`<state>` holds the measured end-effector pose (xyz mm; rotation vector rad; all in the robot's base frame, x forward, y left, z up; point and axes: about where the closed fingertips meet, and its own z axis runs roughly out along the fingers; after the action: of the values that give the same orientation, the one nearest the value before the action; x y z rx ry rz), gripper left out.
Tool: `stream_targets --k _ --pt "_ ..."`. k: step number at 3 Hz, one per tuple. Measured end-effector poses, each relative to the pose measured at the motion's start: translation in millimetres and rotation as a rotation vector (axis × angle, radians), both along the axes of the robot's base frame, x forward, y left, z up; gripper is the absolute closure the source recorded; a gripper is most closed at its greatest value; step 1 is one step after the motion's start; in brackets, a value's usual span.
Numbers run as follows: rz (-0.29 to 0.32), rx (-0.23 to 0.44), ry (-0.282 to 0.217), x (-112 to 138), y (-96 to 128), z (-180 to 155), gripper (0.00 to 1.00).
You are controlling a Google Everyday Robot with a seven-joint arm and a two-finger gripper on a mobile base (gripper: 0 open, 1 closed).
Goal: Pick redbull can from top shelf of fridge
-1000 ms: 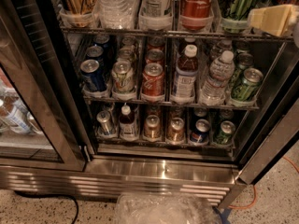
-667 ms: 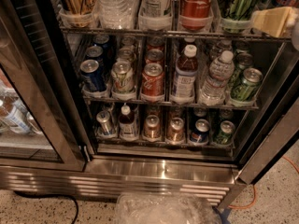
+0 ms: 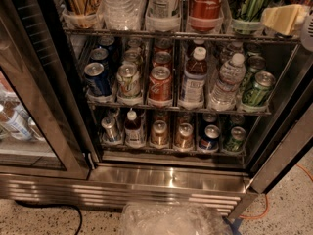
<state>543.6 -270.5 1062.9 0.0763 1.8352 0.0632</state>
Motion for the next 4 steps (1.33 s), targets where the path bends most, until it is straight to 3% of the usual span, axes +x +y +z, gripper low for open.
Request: stream_targets --k 4 --pt "-0.044 -0.018 -0.002 32 -22 1 0.38"
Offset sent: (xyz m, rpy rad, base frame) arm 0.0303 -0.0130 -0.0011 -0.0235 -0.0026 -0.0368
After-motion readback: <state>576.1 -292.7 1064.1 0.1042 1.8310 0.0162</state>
